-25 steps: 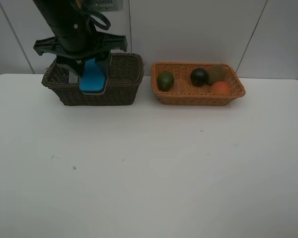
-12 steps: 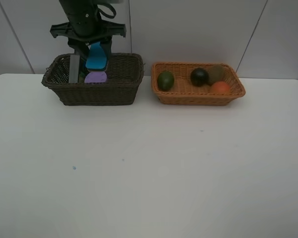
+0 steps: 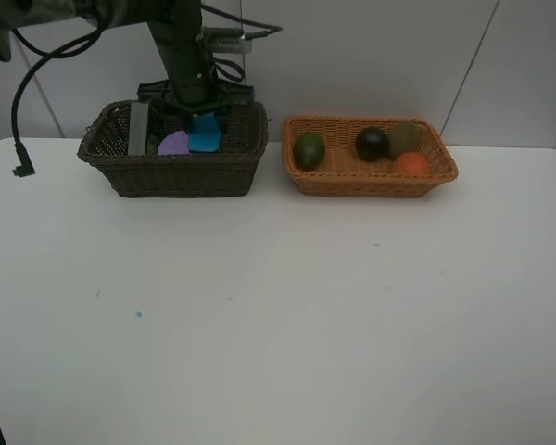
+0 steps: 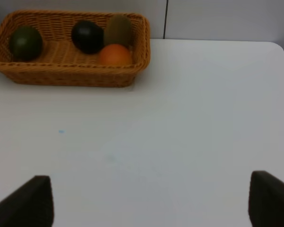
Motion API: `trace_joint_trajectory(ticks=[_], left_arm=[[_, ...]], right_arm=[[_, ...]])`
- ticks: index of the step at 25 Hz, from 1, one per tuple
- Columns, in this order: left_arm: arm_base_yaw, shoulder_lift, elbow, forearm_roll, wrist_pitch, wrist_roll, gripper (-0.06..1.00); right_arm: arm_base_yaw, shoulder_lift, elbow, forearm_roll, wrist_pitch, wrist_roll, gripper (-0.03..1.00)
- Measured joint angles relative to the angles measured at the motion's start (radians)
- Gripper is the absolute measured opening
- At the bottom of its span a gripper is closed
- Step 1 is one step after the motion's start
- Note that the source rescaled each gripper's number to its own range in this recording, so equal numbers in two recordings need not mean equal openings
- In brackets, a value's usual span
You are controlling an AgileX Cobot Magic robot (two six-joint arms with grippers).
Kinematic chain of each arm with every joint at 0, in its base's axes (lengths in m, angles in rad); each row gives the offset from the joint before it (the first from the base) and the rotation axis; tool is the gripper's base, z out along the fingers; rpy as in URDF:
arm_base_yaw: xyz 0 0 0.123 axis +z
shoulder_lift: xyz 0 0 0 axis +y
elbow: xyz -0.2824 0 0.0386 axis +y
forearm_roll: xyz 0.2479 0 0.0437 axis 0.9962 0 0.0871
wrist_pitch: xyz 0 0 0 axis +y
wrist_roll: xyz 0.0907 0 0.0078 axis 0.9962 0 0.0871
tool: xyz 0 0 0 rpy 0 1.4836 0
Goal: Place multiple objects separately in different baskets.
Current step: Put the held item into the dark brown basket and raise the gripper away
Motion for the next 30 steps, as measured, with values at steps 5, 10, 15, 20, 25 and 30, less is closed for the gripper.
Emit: trace_joint_trajectory(ticks=[5,10,15,20,25,30], left_arm=[[0.001,0.011,-0.003,0.0,-0.003,0.001,0.64],[0.001,0.015,-0.003,-0.001,-0.012,0.001,0.64],[0.001,0.015,-0.004,0.006,-0.015,0.009,0.64],[0.001,0.016,-0.004,0.019,-0.018,0.031,0.64],[0.001,0.027,-0.004,0.013,-0.018,0.037,0.64],[0.001,0.041,-0.007,-0.008,-0.019,0.044,0.9]], right_arm=[[0.0,0.0,0.0,0.0,0.0,0.0,1.0],[0.0,0.0,0.0,0.0,0.0,0.0,1.0],[0.0,0.0,0.0,0.0,0.0,0.0,1.0],[0.0,0.0,0.0,0.0,0.0,0.0,1.0],[0.0,0.0,0.0,0.0,0.0,0.0,1.0],[0.0,0.0,0.0,0.0,0.0,0.0,1.0]])
